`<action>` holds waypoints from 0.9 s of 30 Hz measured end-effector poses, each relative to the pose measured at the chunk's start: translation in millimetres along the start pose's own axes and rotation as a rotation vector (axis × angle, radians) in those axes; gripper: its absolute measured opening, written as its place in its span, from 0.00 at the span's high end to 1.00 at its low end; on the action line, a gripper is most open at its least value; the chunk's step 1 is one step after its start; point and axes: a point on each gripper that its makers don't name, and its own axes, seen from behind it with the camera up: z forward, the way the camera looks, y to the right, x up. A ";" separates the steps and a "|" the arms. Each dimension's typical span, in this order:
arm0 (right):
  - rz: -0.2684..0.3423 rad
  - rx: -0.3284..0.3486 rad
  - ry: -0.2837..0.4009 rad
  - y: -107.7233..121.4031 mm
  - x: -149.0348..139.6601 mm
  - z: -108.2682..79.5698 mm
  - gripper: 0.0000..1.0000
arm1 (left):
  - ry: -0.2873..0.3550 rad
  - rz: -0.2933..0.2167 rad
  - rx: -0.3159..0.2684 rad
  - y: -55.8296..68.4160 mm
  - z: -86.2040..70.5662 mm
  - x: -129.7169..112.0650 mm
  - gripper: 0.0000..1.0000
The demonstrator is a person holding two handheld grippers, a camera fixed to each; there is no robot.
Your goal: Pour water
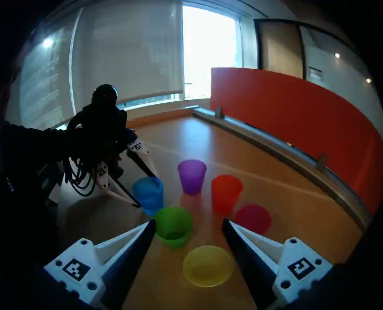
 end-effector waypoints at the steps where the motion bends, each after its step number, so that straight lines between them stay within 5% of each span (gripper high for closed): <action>1: 0.000 0.000 0.000 0.0 -0.1 -0.1 0.01 | -0.001 0.003 0.001 -0.1 0.8 0.3 0.02; 12: 0.007 0.001 -0.001 1.6 -2.0 0.7 0.01 | 0.008 -0.001 -0.004 2.6 2.9 2.5 0.13; 27: 0.001 0.004 -0.003 0.2 -1.4 4.9 0.01 | 0.019 -0.003 0.023 -4.0 -6.7 3.8 0.14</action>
